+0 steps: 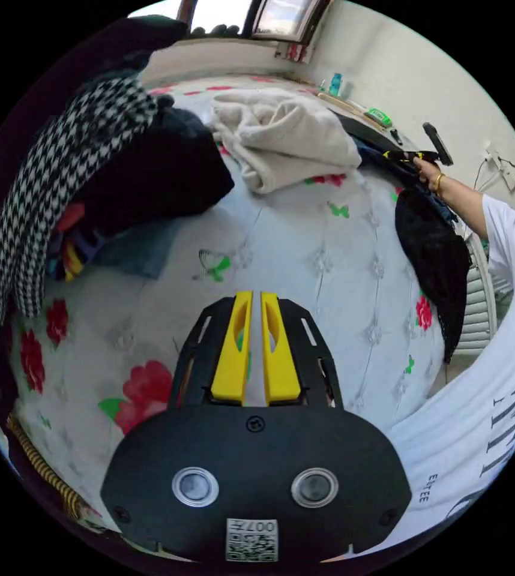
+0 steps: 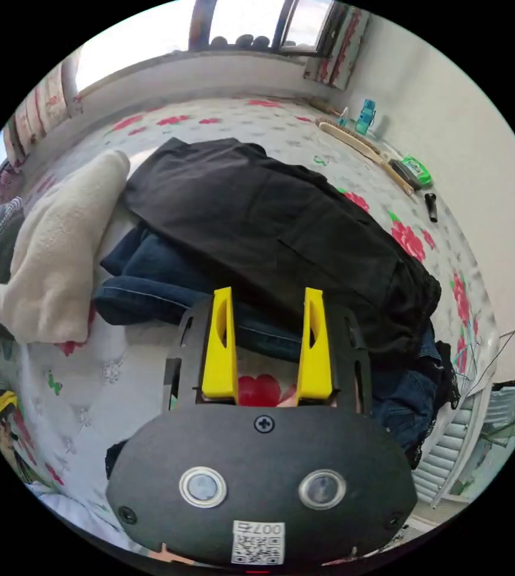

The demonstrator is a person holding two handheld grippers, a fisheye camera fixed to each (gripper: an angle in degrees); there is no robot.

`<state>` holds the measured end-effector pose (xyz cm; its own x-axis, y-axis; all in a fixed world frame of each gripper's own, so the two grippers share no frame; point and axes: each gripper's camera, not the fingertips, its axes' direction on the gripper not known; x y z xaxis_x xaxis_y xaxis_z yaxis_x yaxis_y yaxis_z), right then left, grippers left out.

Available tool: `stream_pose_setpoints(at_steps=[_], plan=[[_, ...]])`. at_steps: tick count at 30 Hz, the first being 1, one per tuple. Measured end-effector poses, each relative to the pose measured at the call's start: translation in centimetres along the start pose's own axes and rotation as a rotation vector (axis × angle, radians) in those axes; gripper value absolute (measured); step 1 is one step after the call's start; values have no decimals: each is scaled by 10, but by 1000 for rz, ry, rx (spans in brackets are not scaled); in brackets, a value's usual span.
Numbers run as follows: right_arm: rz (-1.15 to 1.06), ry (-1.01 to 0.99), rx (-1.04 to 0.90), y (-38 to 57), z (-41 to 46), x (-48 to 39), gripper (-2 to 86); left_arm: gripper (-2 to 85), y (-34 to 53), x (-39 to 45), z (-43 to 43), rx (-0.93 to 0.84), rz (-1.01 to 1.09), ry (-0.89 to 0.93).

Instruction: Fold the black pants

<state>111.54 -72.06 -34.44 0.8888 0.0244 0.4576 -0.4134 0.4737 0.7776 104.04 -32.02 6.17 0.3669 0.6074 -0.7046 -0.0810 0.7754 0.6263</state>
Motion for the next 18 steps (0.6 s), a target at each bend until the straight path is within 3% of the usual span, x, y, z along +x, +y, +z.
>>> stream_pose_setpoints(at_steps=[2,5,11,13,18], plan=[[11,126,-89,-6,11,-4,30,-3,36,-7,-4,-72,-71,23],[103,137,36,-7,-45,1,5,-8,79,-15,-31,-125,-123,-27],[214,102,552,24,-298,9,-2,-8,120,-36,-90,-59,-238,-48],[182,85,772,67,-416,-10,-3,-5,127,-31,-110,-5,-229,-30],[34,-1,1162,194,-619,-84,-3,29,131,-2,-148,95,-116,72]])
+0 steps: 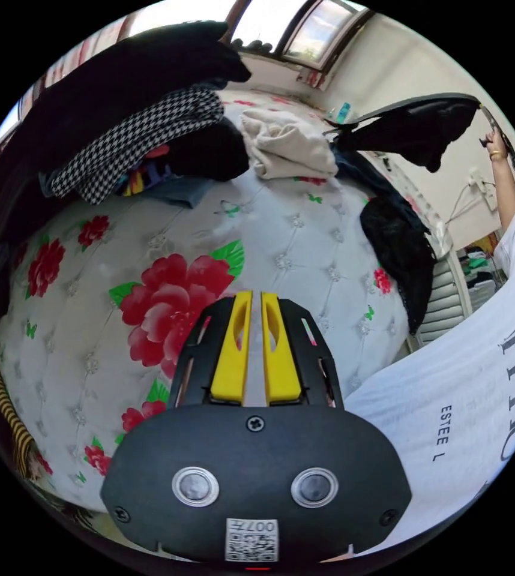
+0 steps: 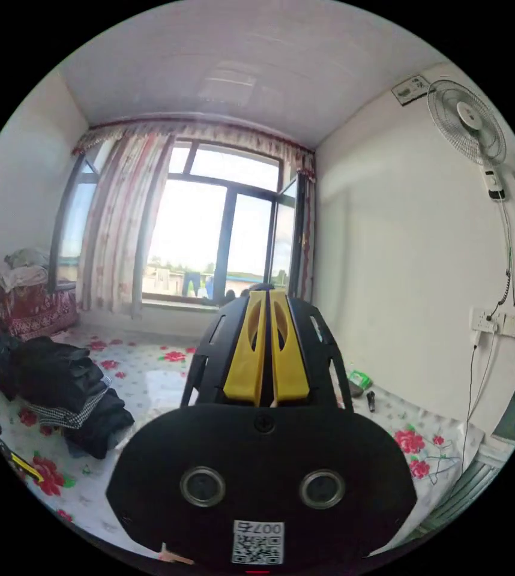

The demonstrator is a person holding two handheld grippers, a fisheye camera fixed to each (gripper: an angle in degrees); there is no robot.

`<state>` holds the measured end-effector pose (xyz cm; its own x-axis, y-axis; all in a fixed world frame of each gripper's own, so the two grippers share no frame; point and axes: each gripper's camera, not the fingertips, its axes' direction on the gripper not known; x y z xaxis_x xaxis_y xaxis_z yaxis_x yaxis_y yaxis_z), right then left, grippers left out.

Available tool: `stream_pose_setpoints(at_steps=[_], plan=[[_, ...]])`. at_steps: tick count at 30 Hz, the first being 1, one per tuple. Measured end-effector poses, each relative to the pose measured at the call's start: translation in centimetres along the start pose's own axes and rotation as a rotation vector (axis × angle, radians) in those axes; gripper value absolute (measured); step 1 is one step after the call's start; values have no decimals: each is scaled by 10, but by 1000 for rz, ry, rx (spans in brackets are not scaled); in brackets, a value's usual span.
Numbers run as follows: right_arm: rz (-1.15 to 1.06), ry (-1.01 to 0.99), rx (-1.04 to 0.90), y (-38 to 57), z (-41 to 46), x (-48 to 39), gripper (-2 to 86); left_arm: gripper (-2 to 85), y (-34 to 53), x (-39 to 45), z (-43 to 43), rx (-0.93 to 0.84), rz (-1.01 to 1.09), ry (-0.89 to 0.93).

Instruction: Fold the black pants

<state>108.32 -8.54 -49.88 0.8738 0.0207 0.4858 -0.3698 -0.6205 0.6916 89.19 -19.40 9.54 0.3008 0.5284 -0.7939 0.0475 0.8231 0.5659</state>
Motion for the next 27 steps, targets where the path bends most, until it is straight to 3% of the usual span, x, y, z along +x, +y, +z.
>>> stream_pose_setpoints(at_steps=[6,11,16,20,21,24,27], plan=[[-83,-302,203,-88,-210,-109,-3,62,20,24,-73,142,155,98],[-66,-726,74,-85,-277,-210,-2,62,56,15,-146,273,205,136],[-85,-1163,-218,36,-258,-400,2,68,109,-38,-191,313,81,154],[-66,-1236,-455,178,-221,-547,13,67,156,-110,-205,301,-197,154],[-50,-1220,-600,227,-206,-586,17,66,177,-134,-212,308,-296,151],[32,-1293,-799,322,-186,-617,28,66,229,-178,-237,324,-487,82],[3,-1160,-887,392,-181,-589,42,70,267,-196,-259,324,-583,-6]])
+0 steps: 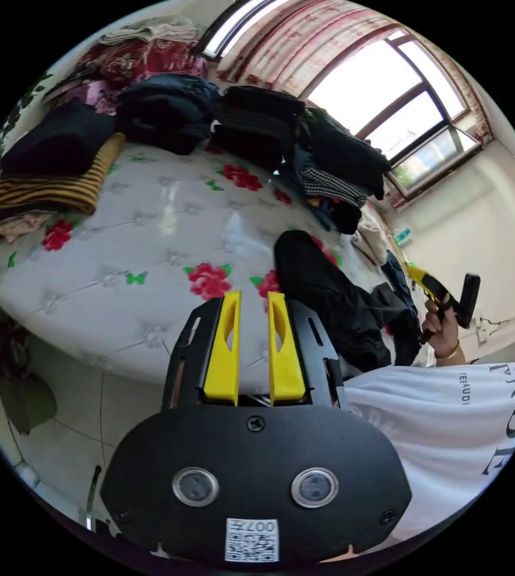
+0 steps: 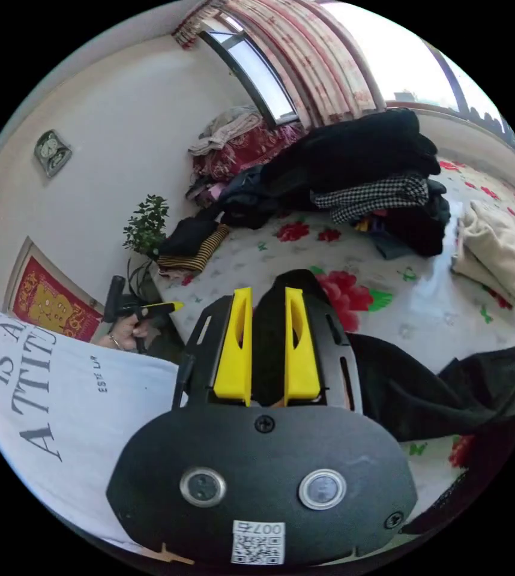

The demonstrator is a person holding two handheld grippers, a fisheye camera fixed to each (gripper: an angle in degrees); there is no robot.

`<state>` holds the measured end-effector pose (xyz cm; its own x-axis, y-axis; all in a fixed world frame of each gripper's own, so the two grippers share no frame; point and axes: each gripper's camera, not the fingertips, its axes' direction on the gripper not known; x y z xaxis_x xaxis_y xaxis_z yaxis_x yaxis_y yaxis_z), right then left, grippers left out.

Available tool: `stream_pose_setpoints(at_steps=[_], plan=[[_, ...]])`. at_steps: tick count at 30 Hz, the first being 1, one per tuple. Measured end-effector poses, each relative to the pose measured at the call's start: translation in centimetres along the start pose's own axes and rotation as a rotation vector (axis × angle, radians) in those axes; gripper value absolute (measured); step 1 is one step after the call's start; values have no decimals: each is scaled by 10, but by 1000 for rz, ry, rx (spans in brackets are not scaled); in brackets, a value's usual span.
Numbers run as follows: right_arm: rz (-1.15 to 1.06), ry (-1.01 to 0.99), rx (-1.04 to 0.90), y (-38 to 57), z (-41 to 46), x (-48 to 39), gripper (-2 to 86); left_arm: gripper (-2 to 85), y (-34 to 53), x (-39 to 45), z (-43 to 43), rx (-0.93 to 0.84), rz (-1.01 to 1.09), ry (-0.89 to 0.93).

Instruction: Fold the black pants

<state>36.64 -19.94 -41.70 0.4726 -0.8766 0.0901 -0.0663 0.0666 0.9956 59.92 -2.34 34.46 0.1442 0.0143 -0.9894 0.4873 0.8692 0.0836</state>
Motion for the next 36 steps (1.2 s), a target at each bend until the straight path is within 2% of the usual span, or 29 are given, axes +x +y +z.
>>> stream_pose_setpoints(at_steps=[4,9,12,14,16,18,20,22,25,27,29,34,36], plan=[[164,232,-105,81,-3,87,66,85,6,2,5,-51,4,-1],[300,307,-164,148,13,149,85,110,-19,85,80,-248,228,158],[300,291,-246,172,59,163,88,116,-37,142,141,-393,363,148],[296,253,-329,185,97,166,85,103,-46,166,174,-484,413,84],[266,199,-447,201,149,160,77,68,-53,192,189,-491,533,-55],[201,224,-441,206,171,140,70,41,-59,201,193,-499,567,-91],[121,132,-462,200,194,121,69,22,-65,199,190,-468,566,-169],[-1,-85,-526,182,231,93,73,9,-80,182,174,-408,545,-307],[-175,-211,-533,158,247,61,79,6,-114,133,137,-339,440,-480],[-186,-243,-453,144,238,59,83,8,-137,97,108,-309,340,-537],[-154,-197,-368,138,224,70,87,13,-152,65,78,-267,247,-536],[21,293,-287,169,178,151,105,29,-158,21,52,-251,127,-627],[96,408,-287,181,158,183,107,31,-152,16,56,-261,99,-617]])
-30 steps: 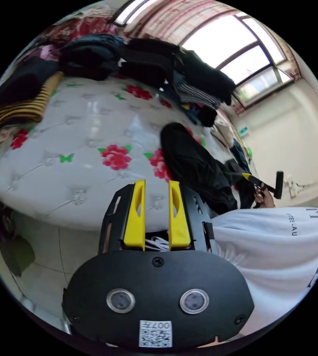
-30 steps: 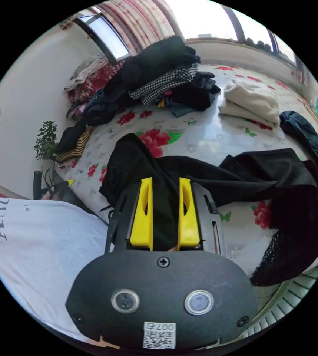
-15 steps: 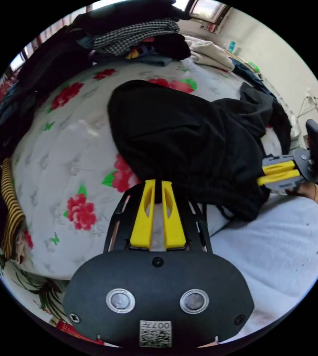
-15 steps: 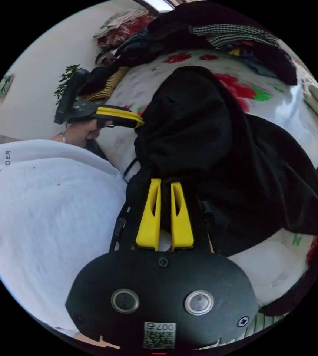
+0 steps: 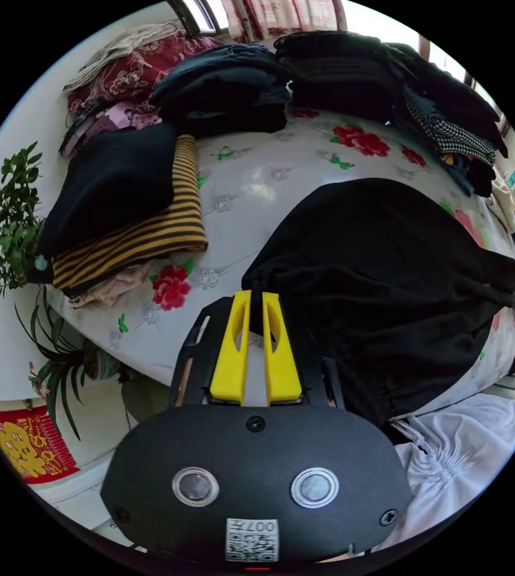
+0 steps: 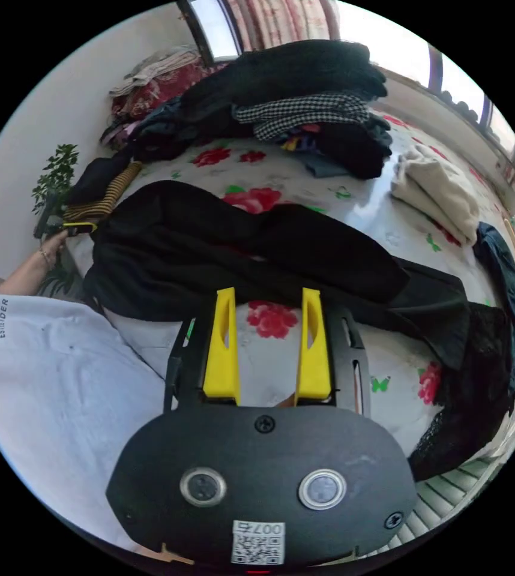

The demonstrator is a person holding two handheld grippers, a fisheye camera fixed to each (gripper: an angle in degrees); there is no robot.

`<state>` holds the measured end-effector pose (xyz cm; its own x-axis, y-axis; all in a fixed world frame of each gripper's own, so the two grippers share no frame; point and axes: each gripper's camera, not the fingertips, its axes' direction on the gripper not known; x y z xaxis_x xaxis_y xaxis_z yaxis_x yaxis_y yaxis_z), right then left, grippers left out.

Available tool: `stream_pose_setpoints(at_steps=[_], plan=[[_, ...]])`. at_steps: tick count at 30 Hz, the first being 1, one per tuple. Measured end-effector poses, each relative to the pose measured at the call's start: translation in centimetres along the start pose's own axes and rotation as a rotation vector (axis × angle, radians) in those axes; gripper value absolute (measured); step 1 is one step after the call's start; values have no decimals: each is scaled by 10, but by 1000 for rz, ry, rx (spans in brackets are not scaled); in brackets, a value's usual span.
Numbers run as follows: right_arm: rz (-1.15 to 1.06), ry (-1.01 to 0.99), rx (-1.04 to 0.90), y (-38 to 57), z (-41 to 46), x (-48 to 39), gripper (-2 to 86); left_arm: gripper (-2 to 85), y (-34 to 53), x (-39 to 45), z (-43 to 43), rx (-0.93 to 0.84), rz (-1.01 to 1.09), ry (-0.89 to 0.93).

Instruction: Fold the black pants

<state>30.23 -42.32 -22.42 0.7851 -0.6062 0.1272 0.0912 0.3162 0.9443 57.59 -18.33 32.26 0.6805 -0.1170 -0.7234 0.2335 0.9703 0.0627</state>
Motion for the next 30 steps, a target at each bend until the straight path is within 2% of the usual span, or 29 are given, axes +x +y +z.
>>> stream_pose_setpoints(at_steps=[5,9,12,15,17,22,24,26,29,30], plan=[[119,126,-19,5,-1,69,107,34,4,12,12,-10,-30,-14],[166,221,-9,-26,10,105,94,36,-10,24,15,-47,-20,-42],[225,147,-124,-45,43,139,51,36,-20,29,16,-73,-3,-55],[140,45,-182,-52,58,143,11,36,-29,31,16,-94,2,-57],[85,81,-138,-60,37,141,6,35,-36,30,17,-101,6,-56],[7,202,341,-81,-141,136,18,32,-80,28,18,-114,40,-89],[-46,190,383,-85,-176,129,49,31,-99,30,18,-110,63,-109],[-104,139,329,-88,-172,123,80,30,-117,33,21,-110,89,-125],[-139,-23,37,-85,-89,113,98,29,-142,34,26,-115,123,-161],[-147,-103,-113,-78,-42,104,90,29,-149,33,26,-115,136,-171]])
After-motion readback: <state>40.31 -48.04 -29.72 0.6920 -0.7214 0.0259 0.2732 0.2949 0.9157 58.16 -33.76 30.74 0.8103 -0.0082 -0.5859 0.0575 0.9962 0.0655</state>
